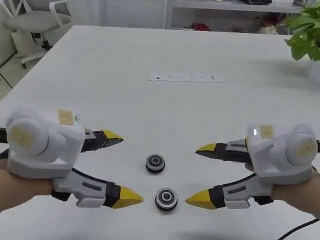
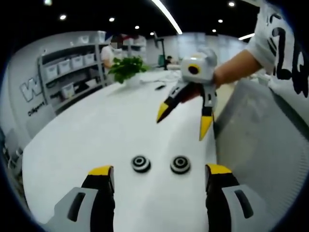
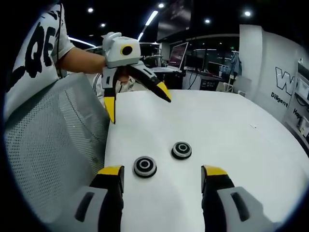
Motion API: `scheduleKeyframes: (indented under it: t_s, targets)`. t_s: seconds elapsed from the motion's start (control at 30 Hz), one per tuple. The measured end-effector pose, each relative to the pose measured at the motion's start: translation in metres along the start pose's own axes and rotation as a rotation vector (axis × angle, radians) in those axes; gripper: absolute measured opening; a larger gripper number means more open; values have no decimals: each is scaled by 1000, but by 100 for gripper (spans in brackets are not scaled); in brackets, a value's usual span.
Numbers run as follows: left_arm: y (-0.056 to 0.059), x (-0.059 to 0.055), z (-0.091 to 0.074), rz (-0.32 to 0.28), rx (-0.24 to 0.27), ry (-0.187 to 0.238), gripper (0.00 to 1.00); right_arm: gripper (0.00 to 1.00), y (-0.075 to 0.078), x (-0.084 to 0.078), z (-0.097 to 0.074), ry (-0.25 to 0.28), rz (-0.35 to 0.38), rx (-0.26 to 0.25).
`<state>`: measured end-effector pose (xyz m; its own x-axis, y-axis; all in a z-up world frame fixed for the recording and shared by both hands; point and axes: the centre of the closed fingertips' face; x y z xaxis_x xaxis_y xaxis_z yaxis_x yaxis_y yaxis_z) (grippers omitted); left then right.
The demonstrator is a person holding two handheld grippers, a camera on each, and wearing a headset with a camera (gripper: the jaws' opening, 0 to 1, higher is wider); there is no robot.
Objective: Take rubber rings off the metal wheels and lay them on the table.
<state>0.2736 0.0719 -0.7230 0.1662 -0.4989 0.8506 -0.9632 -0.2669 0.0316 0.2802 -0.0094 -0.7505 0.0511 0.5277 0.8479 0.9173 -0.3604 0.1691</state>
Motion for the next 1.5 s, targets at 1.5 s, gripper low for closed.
scheduleKeyframes:
  t_s: [1.5]
  targets:
    - [23,-23,69,11,-222,-87,39,38,-29,-30,32,-71,21,143]
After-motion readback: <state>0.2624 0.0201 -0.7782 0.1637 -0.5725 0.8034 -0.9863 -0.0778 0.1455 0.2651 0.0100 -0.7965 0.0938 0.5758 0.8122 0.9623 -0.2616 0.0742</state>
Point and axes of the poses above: the centre of the closed fingertips' face, and the gripper's own axes: z roughly forward along the fingers, y roughly to its right, x roughly out of its top, and after that the axes turned 12 degrees about -x, right-handed
